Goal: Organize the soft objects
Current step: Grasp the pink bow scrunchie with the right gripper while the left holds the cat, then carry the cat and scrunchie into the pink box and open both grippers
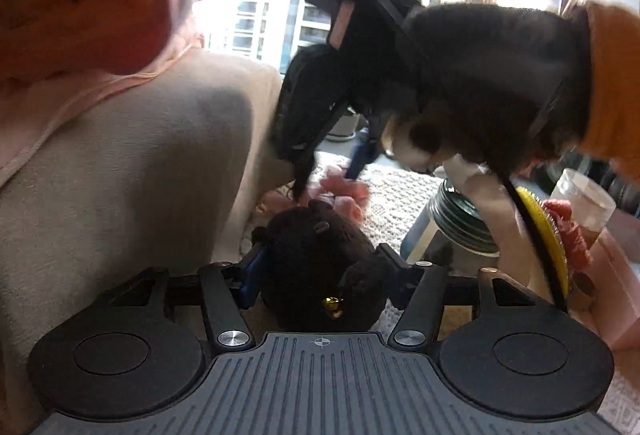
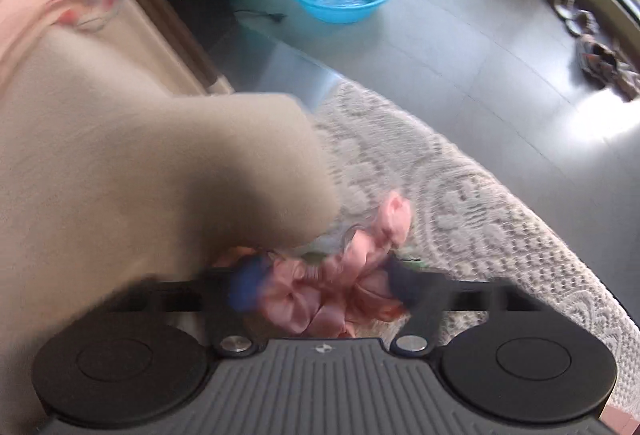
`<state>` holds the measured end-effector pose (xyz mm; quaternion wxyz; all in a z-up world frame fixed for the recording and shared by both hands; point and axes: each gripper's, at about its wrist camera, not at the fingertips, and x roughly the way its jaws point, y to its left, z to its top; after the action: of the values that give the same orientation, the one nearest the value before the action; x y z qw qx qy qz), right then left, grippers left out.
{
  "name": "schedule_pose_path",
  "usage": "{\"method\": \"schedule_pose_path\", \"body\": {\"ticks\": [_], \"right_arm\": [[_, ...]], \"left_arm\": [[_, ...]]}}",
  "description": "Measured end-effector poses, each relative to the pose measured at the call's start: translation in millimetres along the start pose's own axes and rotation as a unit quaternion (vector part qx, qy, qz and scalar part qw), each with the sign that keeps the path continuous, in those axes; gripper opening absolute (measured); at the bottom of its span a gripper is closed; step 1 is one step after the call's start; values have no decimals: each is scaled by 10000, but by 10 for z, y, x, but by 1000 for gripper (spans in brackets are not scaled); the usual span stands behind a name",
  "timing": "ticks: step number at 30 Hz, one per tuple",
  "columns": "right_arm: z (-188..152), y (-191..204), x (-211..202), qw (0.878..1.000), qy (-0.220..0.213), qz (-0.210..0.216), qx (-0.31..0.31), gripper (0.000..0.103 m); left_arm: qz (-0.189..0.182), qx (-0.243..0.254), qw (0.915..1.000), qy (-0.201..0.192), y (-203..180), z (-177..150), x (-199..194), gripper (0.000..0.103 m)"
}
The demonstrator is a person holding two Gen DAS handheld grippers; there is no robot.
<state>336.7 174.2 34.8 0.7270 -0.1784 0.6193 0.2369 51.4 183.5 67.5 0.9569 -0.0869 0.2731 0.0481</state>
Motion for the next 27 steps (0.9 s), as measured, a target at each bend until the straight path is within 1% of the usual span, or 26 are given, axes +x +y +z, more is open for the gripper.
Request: {"method": "schedule_pose_path", "body": {"ticks": [2,3,5,7,10,11,12,14,18,20,23,25,27], "right_arm": [[-87,30,-118,9998,-138,59,-88,27],[-158,38,-218,9994,-271,47,-193,26],[-269,57,-402,9985,-468,82,-283,26],[-380,23,-612,9974,-641,216,-255,25],[-473,-2,-959,9945,-977,252,-278,25],[-450,4,-1066,9934,-1082,255,-276,25],[-499,-11,-1183,9920,-1207,257,-265,25],[-573,-51,-1426,9881,-1490,282,-252,25],[-814,-168,-1945,9783,-2036,338,-207,25],[-978,-284,-2210,9726,-2290,377,-148,25],[-1274,-538,-2535,9633,-2658,362,-41,26],[-1519,-733,-2765,9572,-2874,328,60,26],[-1798,-957,-2967,9509,-3081,242,159,26]], "left_arm": [[30,46,10000,4,-18,-1,9,67],[19,17,10000,3,0,3,5,66],[-12,-77,10000,-4,41,26,-2,65],[-5,-138,9999,13,65,22,-35,63],[46,-79,9999,55,45,72,-80,60],[43,-31,10000,6,28,113,-125,60],[49,43,9999,-79,6,160,-189,60],[65,240,9991,-336,-49,273,-375,60],[32,551,9953,-796,-159,599,-661,60],[-88,641,9931,-978,-170,789,-767,60],[-510,482,9921,-1041,-179,1090,-878,60],[-717,508,9904,-1070,-273,1230,-941,60],[-870,696,9874,-1121,-545,1322,-874,60]]}}
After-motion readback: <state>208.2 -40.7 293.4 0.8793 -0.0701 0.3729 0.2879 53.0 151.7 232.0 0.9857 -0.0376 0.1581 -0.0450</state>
